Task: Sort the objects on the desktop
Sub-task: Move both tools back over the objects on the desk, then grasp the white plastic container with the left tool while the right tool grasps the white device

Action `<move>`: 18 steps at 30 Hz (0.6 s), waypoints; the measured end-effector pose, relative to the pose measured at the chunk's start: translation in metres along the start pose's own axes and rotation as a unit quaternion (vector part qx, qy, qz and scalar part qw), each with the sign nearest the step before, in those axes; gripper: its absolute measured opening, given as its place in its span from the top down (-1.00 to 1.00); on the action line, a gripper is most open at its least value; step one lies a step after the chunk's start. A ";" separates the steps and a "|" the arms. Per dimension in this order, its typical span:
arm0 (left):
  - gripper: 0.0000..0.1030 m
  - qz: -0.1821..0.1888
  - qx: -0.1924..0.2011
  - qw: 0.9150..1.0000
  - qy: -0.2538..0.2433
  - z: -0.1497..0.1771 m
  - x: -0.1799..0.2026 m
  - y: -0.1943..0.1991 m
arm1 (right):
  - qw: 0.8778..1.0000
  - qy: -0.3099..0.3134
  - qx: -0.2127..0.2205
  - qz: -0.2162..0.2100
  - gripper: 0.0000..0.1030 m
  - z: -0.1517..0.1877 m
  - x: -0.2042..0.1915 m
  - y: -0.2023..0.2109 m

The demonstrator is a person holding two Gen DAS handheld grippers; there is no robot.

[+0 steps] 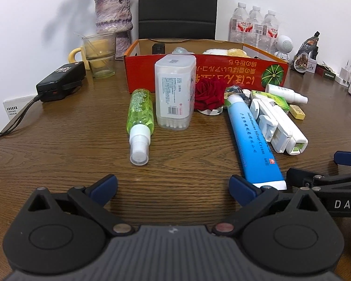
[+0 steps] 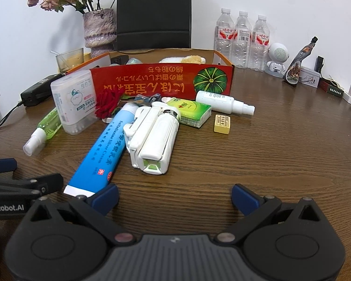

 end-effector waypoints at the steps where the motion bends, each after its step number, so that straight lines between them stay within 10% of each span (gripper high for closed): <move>1: -1.00 0.000 0.000 1.000 0.000 0.000 0.000 0.000 | 1.000 0.000 0.000 0.000 -1.00 0.000 0.000 0.000; 13: -1.00 0.002 0.001 1.000 0.000 -0.001 0.001 0.000 | 1.000 0.000 0.000 0.001 -1.00 0.000 0.000 0.000; 18: -1.00 0.018 0.094 0.995 0.008 -0.043 -0.003 0.016 | 1.000 0.000 0.000 -0.002 -1.00 0.000 0.000 0.001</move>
Point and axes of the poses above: each gripper's, at about its wrist camera, not at the fingertips, and y roughly against the way its jaws point, x to its right, z to its underside, the point moved 10 cm from there along -y, roughly the way its jaws point, and after that the axes turned 5 degrees about x, right-handed, at the moved point
